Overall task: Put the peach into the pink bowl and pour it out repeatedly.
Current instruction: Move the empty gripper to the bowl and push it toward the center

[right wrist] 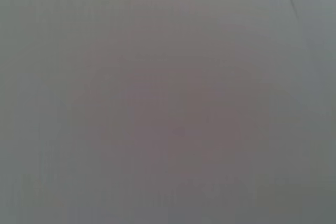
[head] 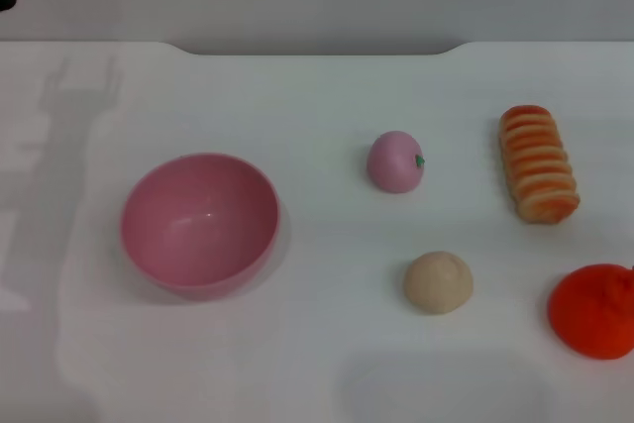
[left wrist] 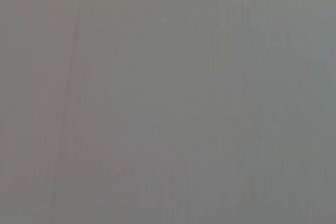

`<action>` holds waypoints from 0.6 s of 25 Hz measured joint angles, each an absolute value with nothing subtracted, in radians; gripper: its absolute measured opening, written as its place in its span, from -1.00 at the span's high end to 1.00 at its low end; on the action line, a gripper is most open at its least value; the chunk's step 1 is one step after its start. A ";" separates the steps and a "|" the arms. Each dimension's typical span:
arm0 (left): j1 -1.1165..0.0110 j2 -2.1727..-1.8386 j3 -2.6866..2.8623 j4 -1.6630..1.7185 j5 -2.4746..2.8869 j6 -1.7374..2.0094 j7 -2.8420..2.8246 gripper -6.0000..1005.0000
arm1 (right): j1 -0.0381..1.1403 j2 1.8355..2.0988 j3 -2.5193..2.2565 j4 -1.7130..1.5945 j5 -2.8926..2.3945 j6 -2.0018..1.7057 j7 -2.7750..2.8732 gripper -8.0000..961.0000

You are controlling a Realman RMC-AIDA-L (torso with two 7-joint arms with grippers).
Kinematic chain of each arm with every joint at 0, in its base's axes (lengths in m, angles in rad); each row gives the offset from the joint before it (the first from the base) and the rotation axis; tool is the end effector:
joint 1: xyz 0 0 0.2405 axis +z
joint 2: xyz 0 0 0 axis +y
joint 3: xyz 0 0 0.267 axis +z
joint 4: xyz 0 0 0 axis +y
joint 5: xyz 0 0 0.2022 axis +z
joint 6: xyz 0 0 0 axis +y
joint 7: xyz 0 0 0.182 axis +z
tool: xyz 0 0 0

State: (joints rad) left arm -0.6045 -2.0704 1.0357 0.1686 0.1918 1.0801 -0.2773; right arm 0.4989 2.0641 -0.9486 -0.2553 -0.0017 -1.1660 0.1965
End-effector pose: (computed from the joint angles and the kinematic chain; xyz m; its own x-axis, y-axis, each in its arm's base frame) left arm -0.3009 0.4397 0.0573 0.6497 -0.1982 0.7339 0.7465 -0.0161 -0.6652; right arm 0.3448 0.4018 0.1270 0.6516 0.3487 -0.6737 -0.7580 0.2635 -0.5967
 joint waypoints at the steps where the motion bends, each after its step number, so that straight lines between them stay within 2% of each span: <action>1: -0.606 -2.070 1.036 0.169 0.192 1.074 -0.277 -0.28 | 0.500 2.064 -0.949 -0.255 -0.002 -1.161 0.197 -0.26; 15: -0.627 -2.071 1.018 0.174 0.188 1.017 -0.278 -0.26 | 0.513 2.069 -0.937 -0.252 0.007 -1.163 0.190 -0.25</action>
